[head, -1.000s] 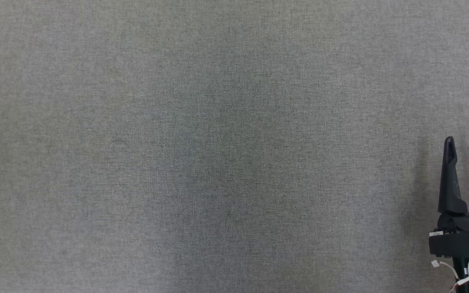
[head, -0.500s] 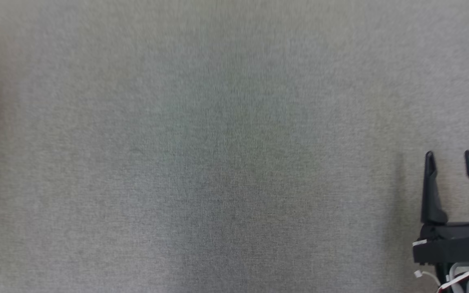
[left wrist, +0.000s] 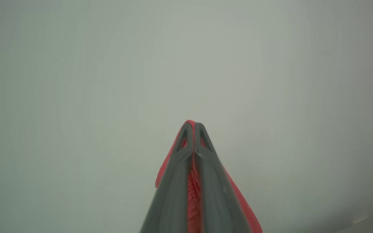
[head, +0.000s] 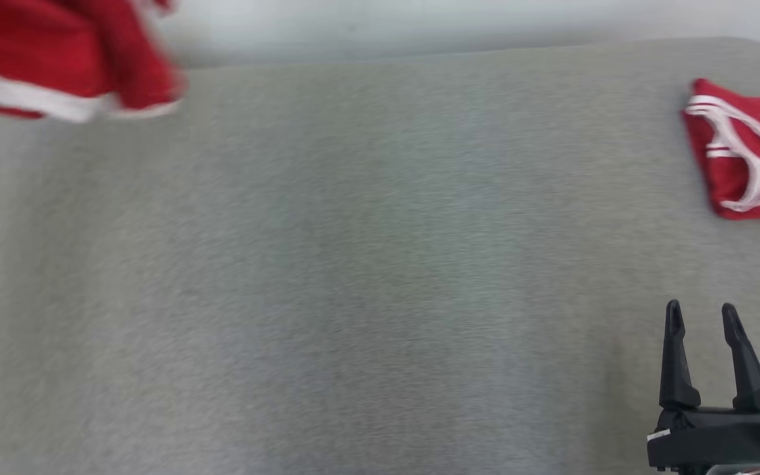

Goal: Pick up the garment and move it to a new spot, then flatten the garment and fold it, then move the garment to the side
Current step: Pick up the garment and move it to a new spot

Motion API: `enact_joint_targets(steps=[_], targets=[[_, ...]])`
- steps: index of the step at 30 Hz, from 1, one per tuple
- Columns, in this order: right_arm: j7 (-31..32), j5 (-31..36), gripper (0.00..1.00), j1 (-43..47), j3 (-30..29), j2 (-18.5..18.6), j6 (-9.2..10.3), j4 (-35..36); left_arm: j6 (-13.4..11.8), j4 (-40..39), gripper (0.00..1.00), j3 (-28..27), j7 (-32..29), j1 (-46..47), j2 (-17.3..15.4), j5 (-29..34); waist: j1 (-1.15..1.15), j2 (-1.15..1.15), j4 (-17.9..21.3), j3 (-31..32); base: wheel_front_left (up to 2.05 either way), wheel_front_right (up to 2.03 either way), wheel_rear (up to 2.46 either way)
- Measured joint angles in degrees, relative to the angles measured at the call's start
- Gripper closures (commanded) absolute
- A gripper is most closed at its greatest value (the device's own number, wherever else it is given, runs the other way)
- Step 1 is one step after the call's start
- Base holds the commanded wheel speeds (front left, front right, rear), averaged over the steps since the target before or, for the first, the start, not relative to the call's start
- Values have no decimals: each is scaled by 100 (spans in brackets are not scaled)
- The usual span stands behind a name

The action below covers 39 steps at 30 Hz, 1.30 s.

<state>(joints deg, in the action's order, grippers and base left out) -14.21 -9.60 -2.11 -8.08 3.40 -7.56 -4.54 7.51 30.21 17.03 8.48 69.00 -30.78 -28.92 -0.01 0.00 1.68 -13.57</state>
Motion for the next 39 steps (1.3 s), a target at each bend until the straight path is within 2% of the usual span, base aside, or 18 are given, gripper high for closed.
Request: enact_joint_targets(steps=[5,9,14,17,21,24,31,35,39], targets=[[-52,-101,0,0,14,-29,0,-108,-1,-635,100,270,-476,178,318,-141,1,0,362,108,0,0,0],[-73,-222,0,-15,60,-38,0,-242,-19,-1034,100,598,-780,249,747,-159,1,0,756,167,0,0,0],[-78,-419,0,-4,88,-43,0,-259,-103,-1261,100,915,-870,126,1396,-304,0,0,1221,204,0,0,0],[-78,-461,0,5,124,-43,0,-270,-169,-1305,100,1079,-847,-257,1602,-348,1,0,1460,218,0,0,0],[-78,-498,0,12,114,-45,0,-266,-311,-1359,100,1165,-735,-989,1642,-419,1,0,1684,239,0,0,0],[-78,-497,0,21,69,-42,0,-296,-454,-1388,100,1140,-619,-1657,1625,-593,1,0,1716,257,0,0,0],[-78,-466,0,-120,219,-48,0,-370,-803,-1203,100,878,-112,-3340,1148,-747,1,0,1564,216,0,0,0],[-78,-438,0,-163,323,-51,0,-447,-859,-1029,100,724,140,-4167,1048,-996,1,0,1462,196,0,0,0],[-78,-431,0,-185,376,-49,0,-511,-842,-918,100,753,286,-4636,1133,-1093,1,0,1338,210,0,0,0]])
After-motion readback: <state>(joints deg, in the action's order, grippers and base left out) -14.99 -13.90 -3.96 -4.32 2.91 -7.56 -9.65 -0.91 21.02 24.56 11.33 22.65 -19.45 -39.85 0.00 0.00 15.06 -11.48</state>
